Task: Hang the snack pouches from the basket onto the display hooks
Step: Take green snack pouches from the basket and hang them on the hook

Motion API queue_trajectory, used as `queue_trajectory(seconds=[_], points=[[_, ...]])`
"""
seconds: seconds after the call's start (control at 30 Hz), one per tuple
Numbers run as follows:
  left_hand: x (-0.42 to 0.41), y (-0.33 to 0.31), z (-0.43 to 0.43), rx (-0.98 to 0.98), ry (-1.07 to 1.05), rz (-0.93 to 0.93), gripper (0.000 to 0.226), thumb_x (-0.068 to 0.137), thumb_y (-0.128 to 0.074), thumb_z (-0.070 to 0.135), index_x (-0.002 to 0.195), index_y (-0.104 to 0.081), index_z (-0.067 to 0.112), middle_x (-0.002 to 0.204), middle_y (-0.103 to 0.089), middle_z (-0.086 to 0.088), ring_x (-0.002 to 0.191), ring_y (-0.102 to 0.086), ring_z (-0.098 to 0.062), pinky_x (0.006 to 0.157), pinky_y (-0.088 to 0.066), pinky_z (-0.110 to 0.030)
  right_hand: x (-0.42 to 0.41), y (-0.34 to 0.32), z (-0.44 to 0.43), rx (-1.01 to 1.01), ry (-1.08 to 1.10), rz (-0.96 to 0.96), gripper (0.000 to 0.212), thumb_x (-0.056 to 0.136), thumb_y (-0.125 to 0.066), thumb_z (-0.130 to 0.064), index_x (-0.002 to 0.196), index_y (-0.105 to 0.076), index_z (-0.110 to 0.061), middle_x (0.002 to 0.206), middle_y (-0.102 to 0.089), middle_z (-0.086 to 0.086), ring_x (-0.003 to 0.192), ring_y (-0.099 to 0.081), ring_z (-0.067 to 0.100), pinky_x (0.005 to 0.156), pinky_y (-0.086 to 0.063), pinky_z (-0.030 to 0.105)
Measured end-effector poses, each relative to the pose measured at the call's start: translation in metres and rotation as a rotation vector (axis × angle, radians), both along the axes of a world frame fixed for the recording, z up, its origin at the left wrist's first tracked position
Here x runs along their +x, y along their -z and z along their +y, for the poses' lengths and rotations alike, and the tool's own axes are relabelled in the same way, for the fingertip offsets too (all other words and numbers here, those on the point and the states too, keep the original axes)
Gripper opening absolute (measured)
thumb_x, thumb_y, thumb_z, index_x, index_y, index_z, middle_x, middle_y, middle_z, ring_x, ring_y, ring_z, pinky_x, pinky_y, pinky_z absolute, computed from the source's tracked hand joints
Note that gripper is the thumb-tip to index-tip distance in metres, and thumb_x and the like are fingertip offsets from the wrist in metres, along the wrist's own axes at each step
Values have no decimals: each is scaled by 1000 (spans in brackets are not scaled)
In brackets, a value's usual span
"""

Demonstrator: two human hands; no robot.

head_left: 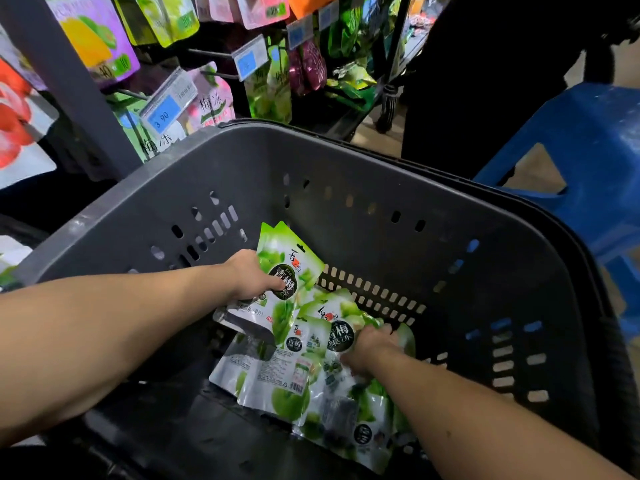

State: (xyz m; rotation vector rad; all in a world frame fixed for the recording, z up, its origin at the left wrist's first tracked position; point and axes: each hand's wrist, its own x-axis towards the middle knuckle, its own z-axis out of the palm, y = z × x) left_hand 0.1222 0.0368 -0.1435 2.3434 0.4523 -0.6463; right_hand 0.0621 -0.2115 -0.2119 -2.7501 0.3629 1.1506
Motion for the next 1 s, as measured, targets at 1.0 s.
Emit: queue_trajectory(seconds=[1.0], points=[[-44, -140, -1, -90, -180, -276, 48, 76, -86, 41, 97, -67, 2, 72, -66, -6, 57, -59, -17, 48, -45, -23, 12, -202, -19, 753, 476, -152, 64, 50, -84, -26, 109, -72, -5, 104, -75, 14, 88, -75, 31, 86, -60, 41]])
